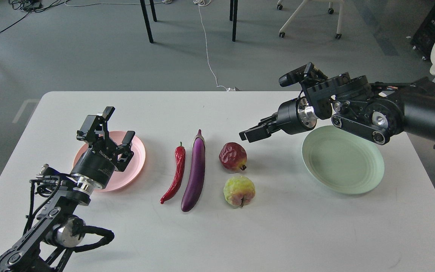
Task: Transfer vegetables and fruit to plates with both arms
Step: 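Move the right gripper off the green plate toward the red apple, then grasp the red apple with the right gripper, then carry the apple onto the green plate and release it, then move the right gripper to the peach and grasp it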
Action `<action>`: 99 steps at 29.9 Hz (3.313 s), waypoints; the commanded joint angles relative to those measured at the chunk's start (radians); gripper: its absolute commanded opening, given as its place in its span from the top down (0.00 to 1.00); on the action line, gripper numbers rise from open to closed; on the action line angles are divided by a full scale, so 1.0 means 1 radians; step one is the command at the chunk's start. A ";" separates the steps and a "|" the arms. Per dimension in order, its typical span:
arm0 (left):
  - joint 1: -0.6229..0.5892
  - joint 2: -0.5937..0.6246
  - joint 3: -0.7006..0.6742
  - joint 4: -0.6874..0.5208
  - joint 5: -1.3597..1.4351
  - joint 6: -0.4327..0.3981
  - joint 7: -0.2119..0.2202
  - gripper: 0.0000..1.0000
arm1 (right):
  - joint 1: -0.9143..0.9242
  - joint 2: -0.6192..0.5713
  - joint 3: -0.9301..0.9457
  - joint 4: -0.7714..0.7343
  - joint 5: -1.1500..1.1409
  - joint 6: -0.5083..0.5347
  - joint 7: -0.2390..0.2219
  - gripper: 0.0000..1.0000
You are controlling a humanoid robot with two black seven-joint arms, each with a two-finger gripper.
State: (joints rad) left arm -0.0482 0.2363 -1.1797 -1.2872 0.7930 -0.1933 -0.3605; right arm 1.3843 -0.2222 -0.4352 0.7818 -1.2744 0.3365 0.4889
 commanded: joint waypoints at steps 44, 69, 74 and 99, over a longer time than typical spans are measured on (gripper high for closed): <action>0.025 0.028 -0.012 -0.012 -0.001 -0.003 -0.002 0.02 | 0.061 -0.132 -0.171 0.081 -0.019 -0.266 0.000 0.52; 0.014 0.029 -0.001 -0.018 0.000 -0.025 0.000 0.02 | -0.111 -0.445 -0.171 0.054 -0.160 -0.349 0.000 0.19; 0.014 0.040 0.000 -0.018 0.000 -0.025 0.002 0.02 | -0.090 -0.419 -0.166 0.060 -0.155 -0.349 0.000 0.06; 0.014 0.051 -0.003 -0.034 0.000 -0.021 0.003 0.02 | 0.127 -0.086 -0.255 0.462 0.033 -0.343 0.000 0.03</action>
State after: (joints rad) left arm -0.0343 0.2882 -1.1822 -1.3204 0.7931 -0.2163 -0.3574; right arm 1.5123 -0.3417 -0.6467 1.2449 -1.2395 -0.0053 0.4886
